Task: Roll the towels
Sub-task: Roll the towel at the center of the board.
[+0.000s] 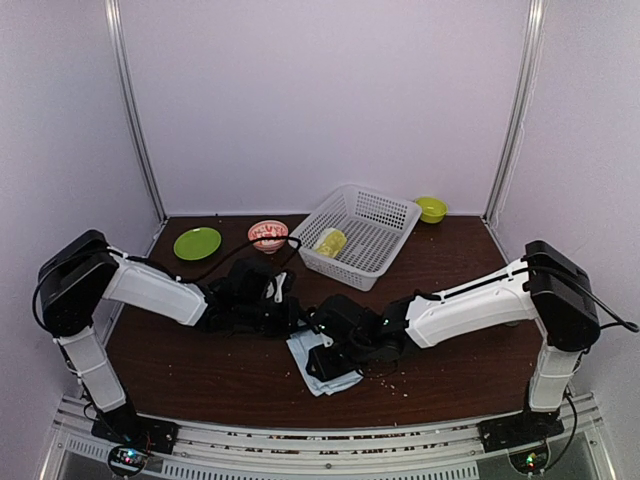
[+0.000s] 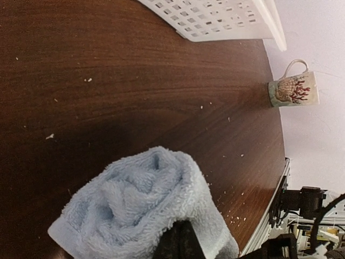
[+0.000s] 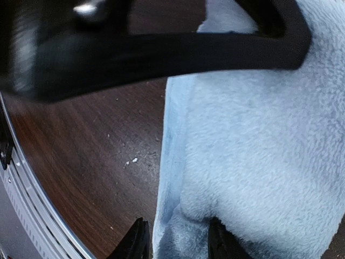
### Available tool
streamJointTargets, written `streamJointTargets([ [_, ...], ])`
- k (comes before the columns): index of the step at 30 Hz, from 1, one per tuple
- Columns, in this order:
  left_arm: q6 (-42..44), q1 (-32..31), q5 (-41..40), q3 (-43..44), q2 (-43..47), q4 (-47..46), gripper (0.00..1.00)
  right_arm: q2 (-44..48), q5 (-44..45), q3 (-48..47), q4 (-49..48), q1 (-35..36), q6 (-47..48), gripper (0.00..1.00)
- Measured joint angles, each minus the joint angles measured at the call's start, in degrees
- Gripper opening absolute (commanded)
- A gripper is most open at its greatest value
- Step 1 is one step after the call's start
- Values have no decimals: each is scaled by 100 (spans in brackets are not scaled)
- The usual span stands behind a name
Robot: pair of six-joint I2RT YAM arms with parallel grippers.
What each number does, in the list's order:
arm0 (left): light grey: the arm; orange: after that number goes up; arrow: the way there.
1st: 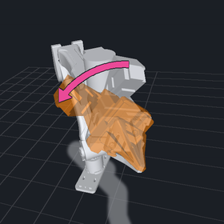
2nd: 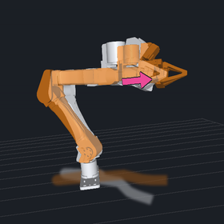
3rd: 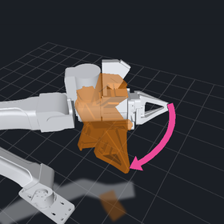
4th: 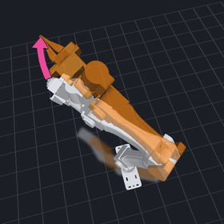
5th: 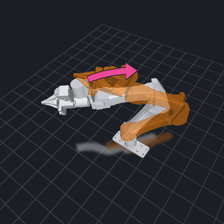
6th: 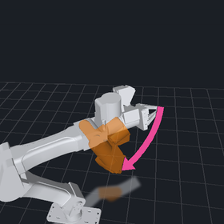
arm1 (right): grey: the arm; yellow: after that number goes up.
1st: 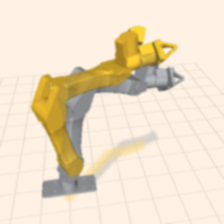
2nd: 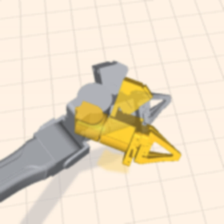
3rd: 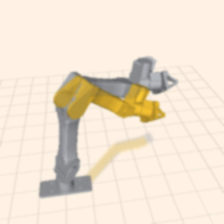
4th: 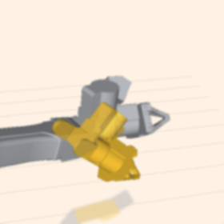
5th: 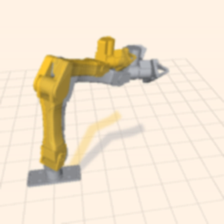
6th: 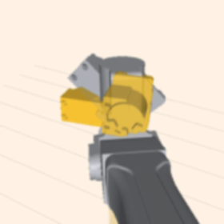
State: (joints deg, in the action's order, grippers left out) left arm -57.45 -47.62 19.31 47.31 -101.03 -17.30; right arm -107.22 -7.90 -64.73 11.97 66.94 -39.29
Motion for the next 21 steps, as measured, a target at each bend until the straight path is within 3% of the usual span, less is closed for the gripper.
streamJointTargets([
  [3,-96,105,179,-4,-232,-271,0,50,-59,31,-68,0,48,53],
  [8,-227,173,348,-87,-433,-715,0,361,-151,61,114,0,184,61],
  [14,-404,188,402,-299,-601,-1309,0,1252,-321,240,435,-199,289,65],
  [21,-444,188,385,-459,-599,-1572,0,2035,-892,1080,-22,-1187,162,63],
])
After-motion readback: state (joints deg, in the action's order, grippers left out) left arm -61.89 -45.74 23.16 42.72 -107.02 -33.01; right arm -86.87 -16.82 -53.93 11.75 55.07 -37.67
